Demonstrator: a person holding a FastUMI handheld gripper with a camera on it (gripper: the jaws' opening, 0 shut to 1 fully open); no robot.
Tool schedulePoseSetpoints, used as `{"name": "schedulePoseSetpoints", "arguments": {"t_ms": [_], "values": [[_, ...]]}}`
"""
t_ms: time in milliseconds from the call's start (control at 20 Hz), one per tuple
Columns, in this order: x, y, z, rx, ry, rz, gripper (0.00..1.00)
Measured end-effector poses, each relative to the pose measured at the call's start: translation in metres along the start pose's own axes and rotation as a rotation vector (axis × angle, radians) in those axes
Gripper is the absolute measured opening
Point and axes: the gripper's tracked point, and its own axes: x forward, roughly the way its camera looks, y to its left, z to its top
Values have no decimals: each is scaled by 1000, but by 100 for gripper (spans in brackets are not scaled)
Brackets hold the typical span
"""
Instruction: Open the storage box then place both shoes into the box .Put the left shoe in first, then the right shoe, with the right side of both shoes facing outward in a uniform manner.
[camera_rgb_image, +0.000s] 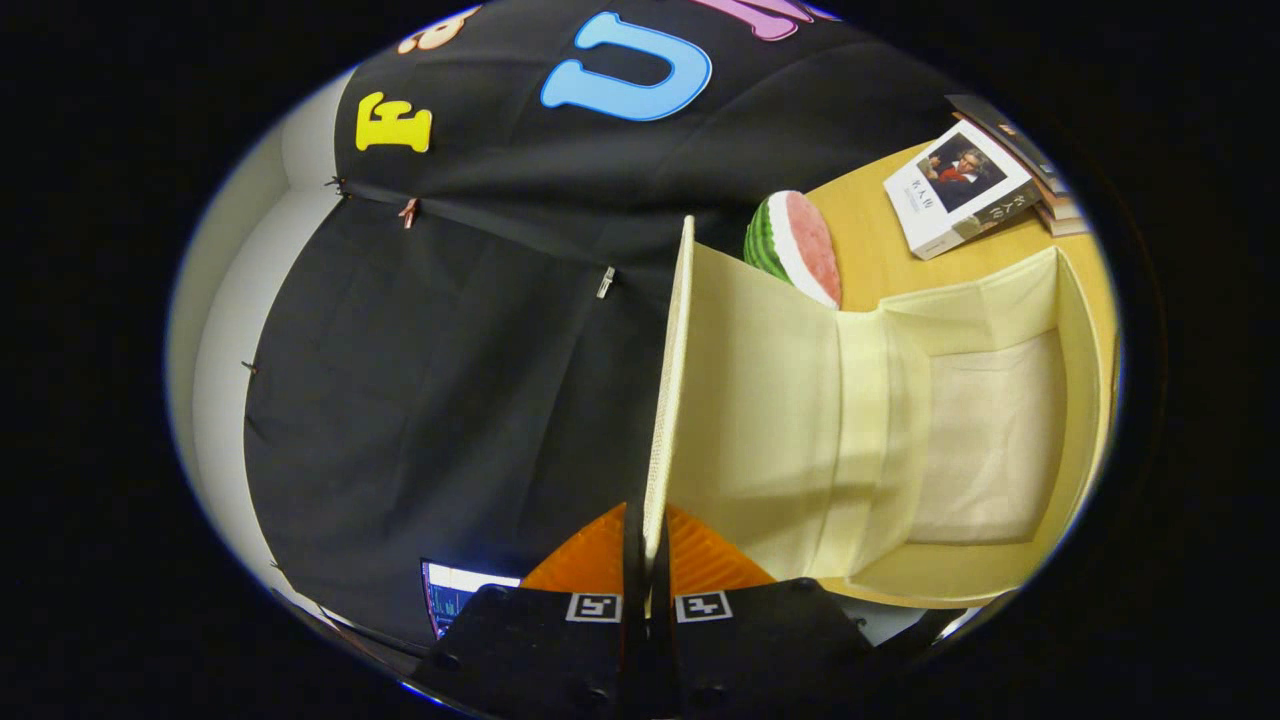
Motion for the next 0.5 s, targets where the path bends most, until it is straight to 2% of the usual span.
{"name": "schedulePoseSetpoints", "arguments": {"t_ms": [250, 500], "values": [[45, -1, -5, -41, 21, -32, 5], [57, -7, -7, -66, 5, -80, 5]]}}
